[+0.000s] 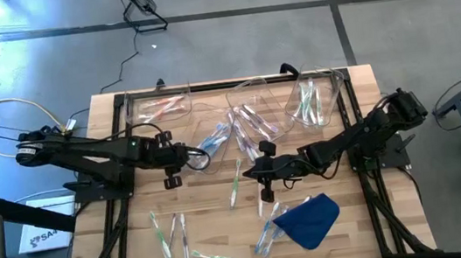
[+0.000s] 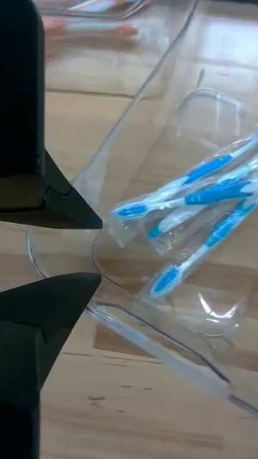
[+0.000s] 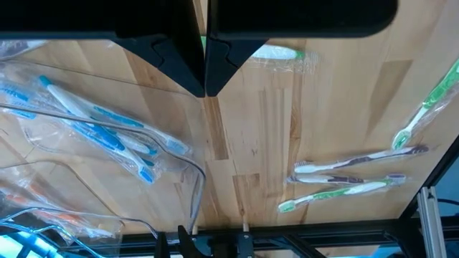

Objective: Pick & Place Toothbrushes
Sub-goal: Adjust the bottom transparent bin from the table

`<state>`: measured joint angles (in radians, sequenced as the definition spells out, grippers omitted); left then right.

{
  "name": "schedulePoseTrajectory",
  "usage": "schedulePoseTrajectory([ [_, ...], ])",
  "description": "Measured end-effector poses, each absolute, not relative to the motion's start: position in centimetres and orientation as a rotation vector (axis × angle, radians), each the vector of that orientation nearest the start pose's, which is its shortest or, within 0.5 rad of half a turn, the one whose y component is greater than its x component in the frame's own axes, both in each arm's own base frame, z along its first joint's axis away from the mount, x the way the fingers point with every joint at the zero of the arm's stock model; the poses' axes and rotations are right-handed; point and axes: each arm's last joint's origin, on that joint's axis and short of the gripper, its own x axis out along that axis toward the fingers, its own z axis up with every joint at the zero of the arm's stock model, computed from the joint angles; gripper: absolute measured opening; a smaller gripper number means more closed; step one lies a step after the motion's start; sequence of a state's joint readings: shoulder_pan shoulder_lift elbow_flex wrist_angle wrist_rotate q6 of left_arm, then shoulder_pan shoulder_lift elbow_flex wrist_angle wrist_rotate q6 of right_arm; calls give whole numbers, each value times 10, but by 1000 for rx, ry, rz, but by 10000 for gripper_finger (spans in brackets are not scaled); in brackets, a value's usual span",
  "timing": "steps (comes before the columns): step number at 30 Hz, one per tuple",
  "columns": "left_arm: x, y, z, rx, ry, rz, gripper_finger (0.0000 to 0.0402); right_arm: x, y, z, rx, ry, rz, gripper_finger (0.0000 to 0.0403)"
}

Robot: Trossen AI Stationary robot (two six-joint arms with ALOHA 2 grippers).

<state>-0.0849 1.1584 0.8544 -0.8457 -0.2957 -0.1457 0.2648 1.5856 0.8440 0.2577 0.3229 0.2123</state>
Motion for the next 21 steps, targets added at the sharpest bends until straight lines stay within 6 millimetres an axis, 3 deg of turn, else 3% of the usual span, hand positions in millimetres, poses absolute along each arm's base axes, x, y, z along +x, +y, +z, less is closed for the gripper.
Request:
schedulePoseTrajectory([
  [15, 178, -10, 234, -104, 1394, 331, 106, 320, 78, 202, 67, 454, -102, 4],
  [21, 179, -10, 238, -89, 1360, 317, 106, 320, 78, 202, 68, 454, -102, 4],
])
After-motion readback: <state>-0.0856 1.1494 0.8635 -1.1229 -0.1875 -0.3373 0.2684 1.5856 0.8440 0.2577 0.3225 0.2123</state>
